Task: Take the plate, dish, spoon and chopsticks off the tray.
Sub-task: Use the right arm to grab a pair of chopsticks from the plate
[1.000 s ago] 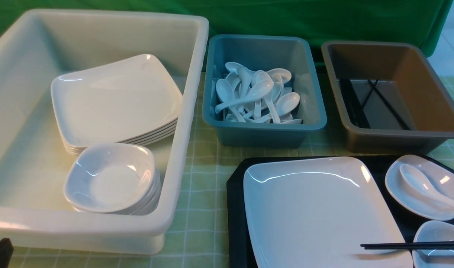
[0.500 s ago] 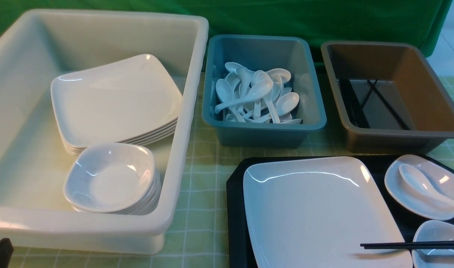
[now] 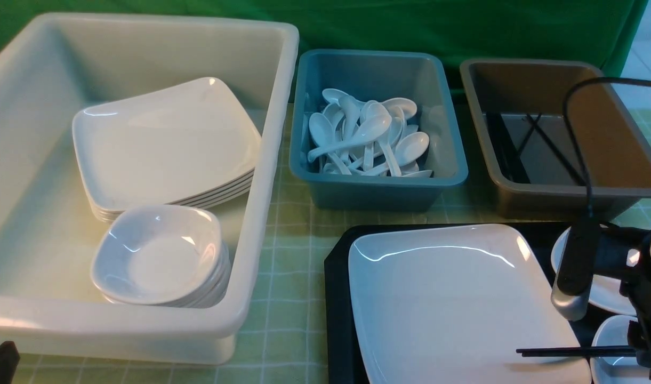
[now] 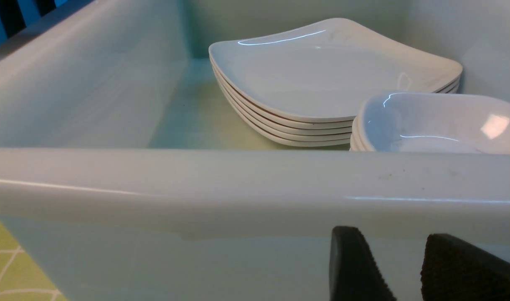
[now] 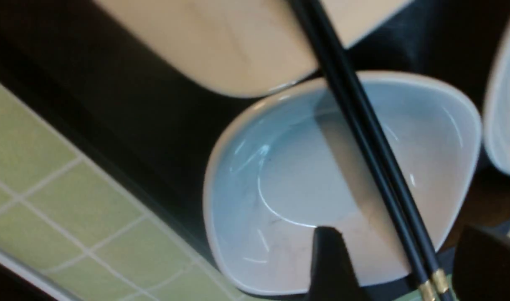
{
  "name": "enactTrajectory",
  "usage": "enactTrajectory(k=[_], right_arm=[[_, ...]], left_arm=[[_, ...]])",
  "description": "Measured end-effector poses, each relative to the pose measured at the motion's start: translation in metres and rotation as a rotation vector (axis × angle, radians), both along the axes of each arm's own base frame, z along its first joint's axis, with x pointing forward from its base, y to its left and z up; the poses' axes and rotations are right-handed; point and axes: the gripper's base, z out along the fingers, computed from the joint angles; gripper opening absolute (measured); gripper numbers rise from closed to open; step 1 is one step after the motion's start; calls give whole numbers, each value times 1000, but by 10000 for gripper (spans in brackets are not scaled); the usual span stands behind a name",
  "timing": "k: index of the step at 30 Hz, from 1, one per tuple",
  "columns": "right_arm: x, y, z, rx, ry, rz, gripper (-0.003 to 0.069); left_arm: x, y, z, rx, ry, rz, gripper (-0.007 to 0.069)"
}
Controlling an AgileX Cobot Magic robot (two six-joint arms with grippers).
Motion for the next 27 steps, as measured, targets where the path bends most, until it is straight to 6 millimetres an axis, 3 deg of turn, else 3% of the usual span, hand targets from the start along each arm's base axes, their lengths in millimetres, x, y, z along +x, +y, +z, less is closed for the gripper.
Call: enactTrajectory(k=[9, 20, 24, 27], right_arm=[[18, 4, -29, -53, 54, 181, 380], [28, 4, -61, -108, 149, 222, 376], [29, 5, -63, -107, 148, 227, 281], [29, 4, -64, -113, 160, 225, 132]], left_arm=[[0, 0, 0, 0, 0, 0, 232], [0, 0, 0, -3, 0, 0, 232], [0, 0, 0, -3, 0, 0, 232], [0, 0, 0, -3, 0, 0, 232]])
